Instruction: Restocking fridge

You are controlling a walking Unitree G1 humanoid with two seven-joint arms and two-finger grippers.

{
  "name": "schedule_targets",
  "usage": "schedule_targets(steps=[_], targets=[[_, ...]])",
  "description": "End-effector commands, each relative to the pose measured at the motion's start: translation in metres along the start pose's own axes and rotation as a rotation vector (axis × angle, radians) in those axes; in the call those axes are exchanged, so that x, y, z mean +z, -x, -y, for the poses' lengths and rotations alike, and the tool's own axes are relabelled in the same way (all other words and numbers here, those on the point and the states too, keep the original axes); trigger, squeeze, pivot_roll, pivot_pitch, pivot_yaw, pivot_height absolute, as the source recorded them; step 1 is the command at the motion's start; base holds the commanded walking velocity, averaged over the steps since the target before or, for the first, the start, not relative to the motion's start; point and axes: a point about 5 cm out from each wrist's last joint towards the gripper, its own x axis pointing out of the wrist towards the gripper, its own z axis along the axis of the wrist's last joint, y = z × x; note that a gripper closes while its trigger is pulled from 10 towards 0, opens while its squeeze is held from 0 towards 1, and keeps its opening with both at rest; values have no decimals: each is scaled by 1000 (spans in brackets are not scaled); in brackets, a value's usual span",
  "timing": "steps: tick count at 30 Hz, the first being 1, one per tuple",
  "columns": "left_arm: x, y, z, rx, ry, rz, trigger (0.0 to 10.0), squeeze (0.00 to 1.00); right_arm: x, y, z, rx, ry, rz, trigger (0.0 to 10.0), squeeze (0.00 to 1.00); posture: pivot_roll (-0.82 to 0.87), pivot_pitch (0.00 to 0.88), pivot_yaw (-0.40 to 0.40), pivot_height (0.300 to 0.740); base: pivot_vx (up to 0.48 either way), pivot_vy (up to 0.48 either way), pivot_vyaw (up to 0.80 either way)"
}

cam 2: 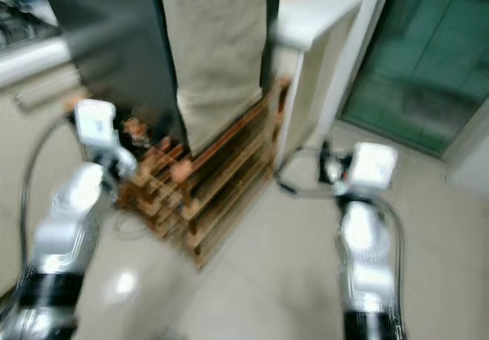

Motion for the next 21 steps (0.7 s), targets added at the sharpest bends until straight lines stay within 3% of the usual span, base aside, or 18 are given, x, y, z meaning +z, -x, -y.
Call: schedule_targets(steps=[1,14,21], targets=[[5,-6,12,-27,20,23,10000,0,5,-3,6,-6,34,27,10000,0,-67,0,-3,711,0,292,0],[12,-13,8,7,44,46,10000,0,10,-9,3,4,47,50,10000,0,-73,0,2,711,0,45,0],[30,-19,11,19,72,105,10000,0,32,-10,0,-11,32,141,10000,0,-75,0,1,711,0,0,0]])
